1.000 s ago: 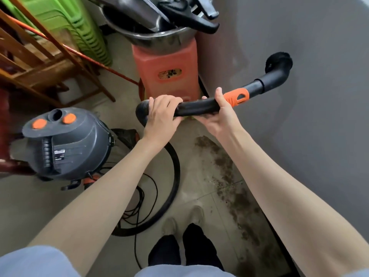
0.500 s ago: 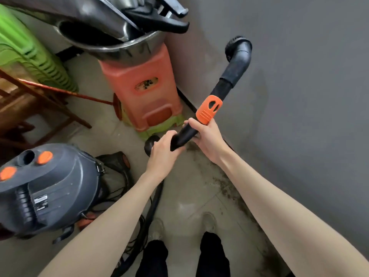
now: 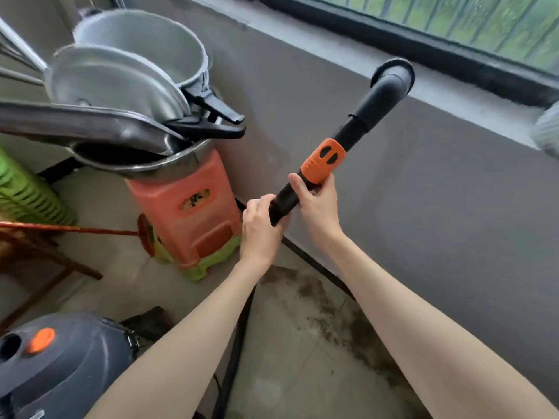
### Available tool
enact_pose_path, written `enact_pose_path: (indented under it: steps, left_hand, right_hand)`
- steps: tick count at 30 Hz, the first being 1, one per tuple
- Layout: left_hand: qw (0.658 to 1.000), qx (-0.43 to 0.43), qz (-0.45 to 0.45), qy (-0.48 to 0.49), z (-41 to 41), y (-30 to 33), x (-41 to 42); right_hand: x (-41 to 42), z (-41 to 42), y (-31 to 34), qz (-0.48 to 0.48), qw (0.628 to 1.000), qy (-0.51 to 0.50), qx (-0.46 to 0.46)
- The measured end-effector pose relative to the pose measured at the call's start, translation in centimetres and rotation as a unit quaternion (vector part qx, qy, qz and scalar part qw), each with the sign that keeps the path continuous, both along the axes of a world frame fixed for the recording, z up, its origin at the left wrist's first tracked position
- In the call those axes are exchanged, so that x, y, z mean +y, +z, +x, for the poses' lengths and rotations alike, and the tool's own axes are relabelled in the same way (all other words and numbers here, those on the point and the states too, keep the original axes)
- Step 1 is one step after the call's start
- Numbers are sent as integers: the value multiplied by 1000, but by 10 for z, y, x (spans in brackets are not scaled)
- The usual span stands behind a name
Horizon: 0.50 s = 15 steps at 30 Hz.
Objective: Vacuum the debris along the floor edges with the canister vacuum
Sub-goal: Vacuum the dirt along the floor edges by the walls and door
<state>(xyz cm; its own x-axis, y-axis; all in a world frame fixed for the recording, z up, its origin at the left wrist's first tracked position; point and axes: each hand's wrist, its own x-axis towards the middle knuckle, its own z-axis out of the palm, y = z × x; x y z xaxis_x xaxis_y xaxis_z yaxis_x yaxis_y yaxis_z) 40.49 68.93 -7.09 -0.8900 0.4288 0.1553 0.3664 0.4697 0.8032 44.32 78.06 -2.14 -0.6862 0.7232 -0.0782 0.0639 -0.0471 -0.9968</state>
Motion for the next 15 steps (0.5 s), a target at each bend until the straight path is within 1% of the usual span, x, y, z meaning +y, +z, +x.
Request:
enact_pose_path:
  steps: [2,4,6,8,11,15]
  left_hand:
    - [1000,10,28,-5,0,24,5]
    - [998,4,57,-28,1,41,4]
    - [996,-17,68,-48,5,51,-1]
    - [995,-53,72,-47,12,52,-7]
    - [991,-108,73,-44,26,38,-16]
    - [975,-202,33,-87,46,-2,-27]
  right_hand:
    - [3,-1,28,41,999,-4,16]
    - [4,1,49,80,996,19,23]
    - [2,4,63,120,991,60,14]
    - [1,6,67,139,986,94,-4]
    - [-4,11,51,133,983,125,-30]
    - [-12,27,-6,113,980,141,-79]
